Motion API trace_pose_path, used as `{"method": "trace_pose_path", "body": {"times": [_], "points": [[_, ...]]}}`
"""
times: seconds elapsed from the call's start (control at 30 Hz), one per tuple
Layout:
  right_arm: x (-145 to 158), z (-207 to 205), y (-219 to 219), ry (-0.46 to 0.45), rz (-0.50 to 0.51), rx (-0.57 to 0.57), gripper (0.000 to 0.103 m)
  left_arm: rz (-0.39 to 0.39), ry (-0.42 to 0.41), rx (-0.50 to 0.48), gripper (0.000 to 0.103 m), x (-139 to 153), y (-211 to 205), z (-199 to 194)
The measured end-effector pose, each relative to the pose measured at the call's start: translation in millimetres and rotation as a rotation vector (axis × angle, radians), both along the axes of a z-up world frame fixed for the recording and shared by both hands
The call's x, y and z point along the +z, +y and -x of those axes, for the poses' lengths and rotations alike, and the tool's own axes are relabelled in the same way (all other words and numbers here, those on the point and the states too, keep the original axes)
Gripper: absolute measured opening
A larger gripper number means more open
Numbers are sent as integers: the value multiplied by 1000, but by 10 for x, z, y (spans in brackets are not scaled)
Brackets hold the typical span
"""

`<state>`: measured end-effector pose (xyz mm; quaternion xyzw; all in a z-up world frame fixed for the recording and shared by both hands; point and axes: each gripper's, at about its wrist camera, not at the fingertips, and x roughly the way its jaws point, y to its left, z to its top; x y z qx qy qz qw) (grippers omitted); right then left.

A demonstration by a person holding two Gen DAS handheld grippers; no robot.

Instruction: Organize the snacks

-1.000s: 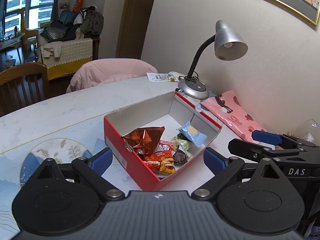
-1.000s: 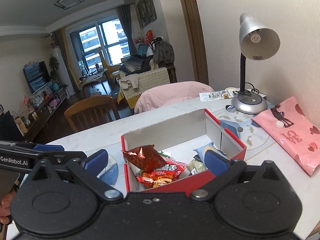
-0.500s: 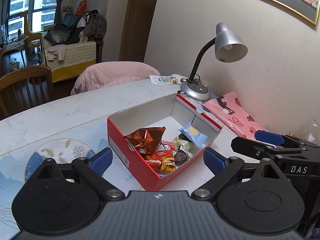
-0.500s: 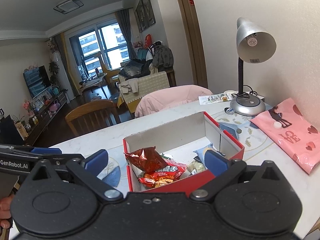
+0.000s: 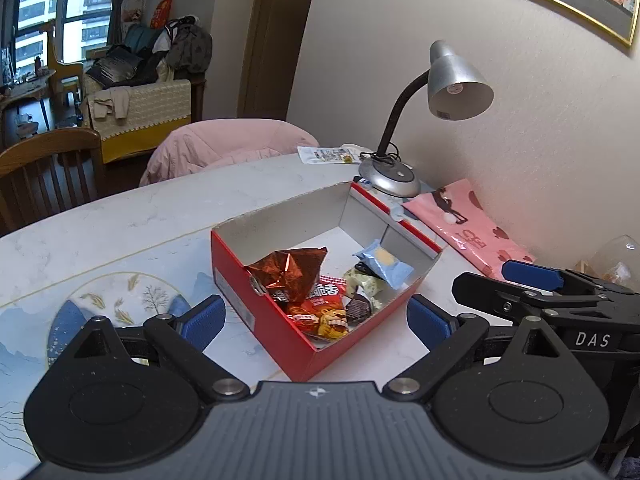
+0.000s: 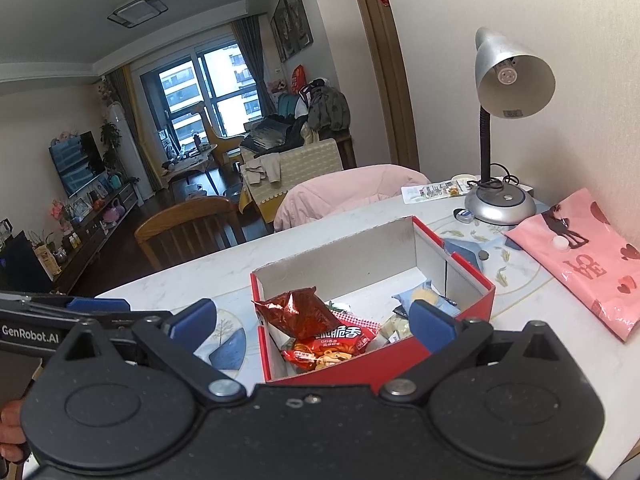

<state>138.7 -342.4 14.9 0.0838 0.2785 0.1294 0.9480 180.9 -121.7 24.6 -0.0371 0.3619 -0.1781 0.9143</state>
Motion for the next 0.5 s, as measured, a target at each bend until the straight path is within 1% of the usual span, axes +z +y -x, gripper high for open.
{"method": "trace_pose_path", "body": {"times": [0.23,0.5], "points": [[-16,26,35,4,-7,5,103,-5,1,3,98,-15,6,1],[-35,53,86,10,-11,-14,103,-15,-18,4,98,-17,0,16]]}}
